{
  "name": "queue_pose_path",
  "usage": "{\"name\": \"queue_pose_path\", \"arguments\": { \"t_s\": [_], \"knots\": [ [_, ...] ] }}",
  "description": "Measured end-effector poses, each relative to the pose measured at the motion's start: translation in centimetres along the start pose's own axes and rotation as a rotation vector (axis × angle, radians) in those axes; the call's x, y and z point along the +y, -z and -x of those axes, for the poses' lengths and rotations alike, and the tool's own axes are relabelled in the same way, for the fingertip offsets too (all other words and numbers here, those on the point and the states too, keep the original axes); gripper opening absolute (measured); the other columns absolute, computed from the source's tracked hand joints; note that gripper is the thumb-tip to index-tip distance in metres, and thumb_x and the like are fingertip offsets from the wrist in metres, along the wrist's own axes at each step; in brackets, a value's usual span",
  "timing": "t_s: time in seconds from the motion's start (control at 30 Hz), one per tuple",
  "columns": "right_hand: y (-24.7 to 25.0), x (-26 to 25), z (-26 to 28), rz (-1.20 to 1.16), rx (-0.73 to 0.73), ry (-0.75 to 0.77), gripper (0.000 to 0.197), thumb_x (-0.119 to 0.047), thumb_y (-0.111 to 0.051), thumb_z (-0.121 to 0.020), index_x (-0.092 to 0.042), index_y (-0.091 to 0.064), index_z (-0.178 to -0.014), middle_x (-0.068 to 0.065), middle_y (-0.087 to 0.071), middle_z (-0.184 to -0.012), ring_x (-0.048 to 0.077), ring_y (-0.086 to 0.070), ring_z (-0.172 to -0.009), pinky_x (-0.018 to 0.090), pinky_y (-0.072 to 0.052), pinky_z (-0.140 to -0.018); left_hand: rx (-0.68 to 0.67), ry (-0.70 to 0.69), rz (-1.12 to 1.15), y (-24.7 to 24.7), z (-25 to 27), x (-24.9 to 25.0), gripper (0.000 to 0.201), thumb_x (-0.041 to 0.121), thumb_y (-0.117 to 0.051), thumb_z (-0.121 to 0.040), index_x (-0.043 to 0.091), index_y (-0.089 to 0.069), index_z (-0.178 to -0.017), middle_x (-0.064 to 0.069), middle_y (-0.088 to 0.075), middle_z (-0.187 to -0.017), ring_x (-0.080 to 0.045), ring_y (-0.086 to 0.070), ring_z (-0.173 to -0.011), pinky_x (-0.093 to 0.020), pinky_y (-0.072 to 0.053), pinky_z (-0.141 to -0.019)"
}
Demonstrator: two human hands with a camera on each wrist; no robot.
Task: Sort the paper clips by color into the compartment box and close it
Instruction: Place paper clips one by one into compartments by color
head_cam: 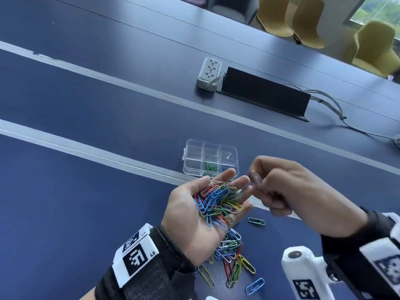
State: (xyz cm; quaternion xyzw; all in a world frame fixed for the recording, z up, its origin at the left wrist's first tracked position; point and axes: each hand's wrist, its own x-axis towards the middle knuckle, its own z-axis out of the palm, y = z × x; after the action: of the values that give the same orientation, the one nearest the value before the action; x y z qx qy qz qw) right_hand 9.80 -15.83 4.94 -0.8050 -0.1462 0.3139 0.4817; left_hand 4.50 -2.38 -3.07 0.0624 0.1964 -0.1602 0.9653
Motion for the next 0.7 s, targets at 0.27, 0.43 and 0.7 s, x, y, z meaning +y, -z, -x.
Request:
{"name": "queue_pose_path", "arguments": {
  "t_s": [0.27, 0.43, 0.7],
  "knots": [
    [-0.2, 0.5, -1.9, -0.428, -0.011, -0.054, 0.012, -0.014, -0.051, -0.078, -0.01, -0.055, -0.067, 0.001, -0.047, -0.049, 0.008, -0.032, -0.036, 0.012, -0.022, -0.035, 0.007, 0.029, -0.061, 0.0, 0.1, -0.3, 0.044, 0.021, -0.036, -0.091, -0.004, -0.062, -0.115, -0.022, -0.069, -0.105, -0.037, -0.065, -0.098, -0.05, -0.042, -0.097],
    [-0.9, 0.7, -2.7, 0.64, 0.11, 0.188, 0.003, -0.029, -0.067, -0.079, -0.028, -0.07, -0.08, -0.015, -0.049, -0.041, 0.004, -0.045, -0.042, 0.011, -0.031, -0.046, -0.001, 0.043, -0.053, -0.1, 0.1, -0.4, 0.034, 0.019, -0.042, -0.087, -0.002, -0.068, -0.09, -0.017, -0.067, -0.098, -0.034, -0.065, -0.079, -0.053, -0.043, -0.096],
    [-0.7, 0.9, -3.9, 0.691, 0.036, 0.184, 0.002, -0.027, -0.071, -0.077, -0.026, -0.072, -0.076, -0.014, -0.048, -0.041, 0.006, -0.044, -0.044, 0.022, -0.042, -0.052, 0.034, 0.034, -0.036, -0.1, 0.0, -0.3, 0.035, 0.019, -0.04, -0.089, -0.003, -0.067, -0.082, -0.02, -0.065, -0.087, -0.034, -0.063, -0.074, -0.052, -0.042, -0.094]
  ]
}}
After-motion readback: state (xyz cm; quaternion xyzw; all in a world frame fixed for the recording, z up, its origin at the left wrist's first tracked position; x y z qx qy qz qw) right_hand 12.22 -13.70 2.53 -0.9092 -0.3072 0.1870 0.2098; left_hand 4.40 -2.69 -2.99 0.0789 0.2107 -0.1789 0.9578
